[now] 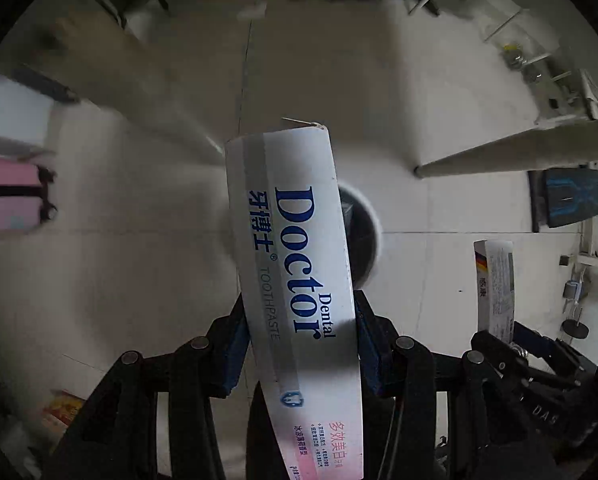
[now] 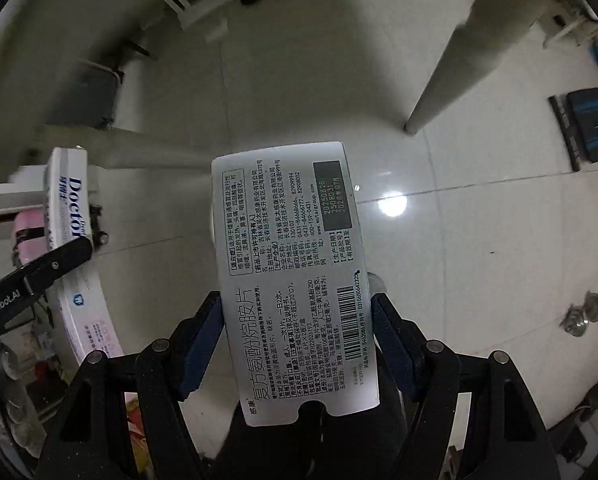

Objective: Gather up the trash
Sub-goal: 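Carry the toothpaste box and leaflet over the bin and release both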

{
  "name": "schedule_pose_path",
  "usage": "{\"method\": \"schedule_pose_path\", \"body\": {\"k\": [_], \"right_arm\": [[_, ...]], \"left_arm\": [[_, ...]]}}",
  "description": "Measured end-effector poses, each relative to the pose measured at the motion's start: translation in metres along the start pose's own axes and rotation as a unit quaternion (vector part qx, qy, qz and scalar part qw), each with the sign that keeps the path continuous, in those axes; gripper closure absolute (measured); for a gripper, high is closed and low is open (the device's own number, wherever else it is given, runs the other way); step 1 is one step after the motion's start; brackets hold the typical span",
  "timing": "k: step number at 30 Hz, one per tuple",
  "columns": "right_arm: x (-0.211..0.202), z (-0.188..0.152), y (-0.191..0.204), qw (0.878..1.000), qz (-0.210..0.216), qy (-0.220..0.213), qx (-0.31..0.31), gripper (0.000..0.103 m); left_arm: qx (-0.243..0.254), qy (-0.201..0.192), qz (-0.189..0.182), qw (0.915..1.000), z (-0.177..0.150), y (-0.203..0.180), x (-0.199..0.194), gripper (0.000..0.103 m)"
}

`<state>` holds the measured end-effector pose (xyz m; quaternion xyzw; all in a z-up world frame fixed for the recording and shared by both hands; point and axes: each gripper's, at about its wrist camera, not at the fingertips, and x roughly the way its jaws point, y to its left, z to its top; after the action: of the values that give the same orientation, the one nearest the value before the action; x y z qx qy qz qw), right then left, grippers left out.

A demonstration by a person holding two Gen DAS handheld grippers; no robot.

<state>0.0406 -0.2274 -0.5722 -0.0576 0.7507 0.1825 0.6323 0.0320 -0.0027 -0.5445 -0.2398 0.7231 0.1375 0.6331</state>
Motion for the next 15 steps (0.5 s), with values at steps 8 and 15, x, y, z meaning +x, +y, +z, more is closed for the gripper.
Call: {"method": "schedule_pose_path", "body": {"k": [8,15], "right_arm": [[0.149,0.012,-0.026,1.000,0.018,0.015,0.015,0.028],[0.197,0.027,-0.026,0.998,0.061,0.018,0.013,0.006]], "left_arm": [[-0.027,0.034,-0.058,0.9974,0.021,0.016,0.130,0.055],[-0.032,0.026,-0.053,0.9978,0.008,0.029,0.144,0.011]]}}
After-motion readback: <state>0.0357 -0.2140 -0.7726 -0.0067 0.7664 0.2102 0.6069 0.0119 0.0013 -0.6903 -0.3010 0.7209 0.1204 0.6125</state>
